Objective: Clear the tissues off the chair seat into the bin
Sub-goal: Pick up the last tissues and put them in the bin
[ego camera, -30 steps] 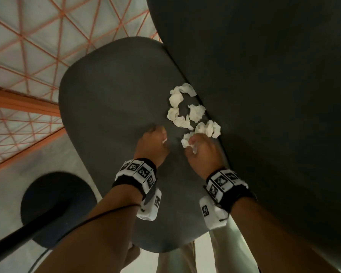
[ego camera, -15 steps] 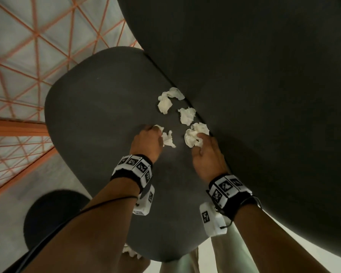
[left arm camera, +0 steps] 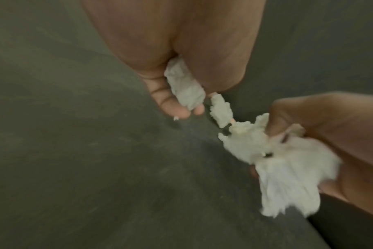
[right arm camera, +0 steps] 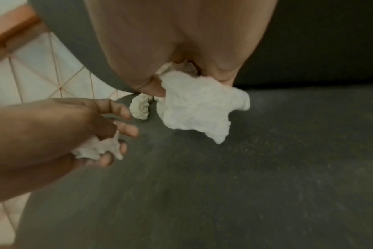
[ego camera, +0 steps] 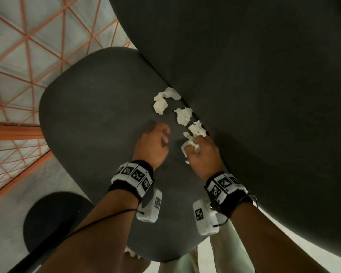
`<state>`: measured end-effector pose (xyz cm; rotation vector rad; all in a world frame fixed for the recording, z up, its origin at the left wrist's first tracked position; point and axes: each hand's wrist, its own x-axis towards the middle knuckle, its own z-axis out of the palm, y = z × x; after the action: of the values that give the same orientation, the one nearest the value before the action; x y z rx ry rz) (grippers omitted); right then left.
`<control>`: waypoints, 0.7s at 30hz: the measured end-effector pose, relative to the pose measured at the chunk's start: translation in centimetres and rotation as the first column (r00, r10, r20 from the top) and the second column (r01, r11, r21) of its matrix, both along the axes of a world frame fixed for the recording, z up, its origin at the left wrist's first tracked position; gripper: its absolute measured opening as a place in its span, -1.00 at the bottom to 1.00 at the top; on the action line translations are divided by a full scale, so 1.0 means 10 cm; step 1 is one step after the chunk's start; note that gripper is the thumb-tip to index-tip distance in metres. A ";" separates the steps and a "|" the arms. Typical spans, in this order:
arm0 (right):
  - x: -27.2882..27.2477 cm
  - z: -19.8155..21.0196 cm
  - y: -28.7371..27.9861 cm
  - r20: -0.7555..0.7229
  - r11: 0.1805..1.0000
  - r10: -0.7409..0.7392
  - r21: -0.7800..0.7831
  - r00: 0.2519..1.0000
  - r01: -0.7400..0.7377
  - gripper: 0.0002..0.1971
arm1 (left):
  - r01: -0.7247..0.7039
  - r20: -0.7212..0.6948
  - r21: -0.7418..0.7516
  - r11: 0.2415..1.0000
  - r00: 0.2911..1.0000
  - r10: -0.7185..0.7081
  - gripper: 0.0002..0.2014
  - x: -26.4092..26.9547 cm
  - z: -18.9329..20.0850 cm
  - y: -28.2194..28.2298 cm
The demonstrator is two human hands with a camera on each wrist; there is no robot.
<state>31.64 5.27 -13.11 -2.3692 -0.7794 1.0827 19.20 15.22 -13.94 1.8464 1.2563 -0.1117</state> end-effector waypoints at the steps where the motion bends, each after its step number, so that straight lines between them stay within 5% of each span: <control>1: 0.00 0.02 -0.03 -0.018 1.000 -0.029 0.007 0.999 0.029 -0.82 | 0.010 0.001 -0.025 1.000 1.000 -0.010 -0.55 0.08 0.02 0.01; 4: 0.01 0.05 -0.13 -0.091 0.988 -0.153 -0.024 0.984 0.151 -0.97 | 0.027 -0.008 -0.062 0.998 1.000 -0.028 -0.63 0.32 0.04 0.04; 12: 0.03 -0.06 -0.38 -0.203 0.920 -0.392 -0.096 0.897 0.380 -0.85 | 0.280 -0.124 -0.126 0.952 0.947 -0.295 -0.56 0.59 -0.23 -0.06; 17: 0.11 -0.09 -0.41 -0.324 0.883 -0.466 -0.115 0.824 0.454 -0.94 | 0.251 -0.039 -0.099 0.963 0.966 -0.256 -0.82 0.46 -0.34 -0.15; 21: 0.12 -0.13 -0.43 -0.376 0.881 -0.469 -0.137 0.799 0.453 -0.80 | 0.344 -0.005 -0.157 0.926 0.937 -0.349 -0.61 0.29 -0.34 -0.26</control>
<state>32.82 0.94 -14.43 -2.0920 -0.0221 1.2975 22.08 12.61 -17.38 1.9187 0.9026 -0.4227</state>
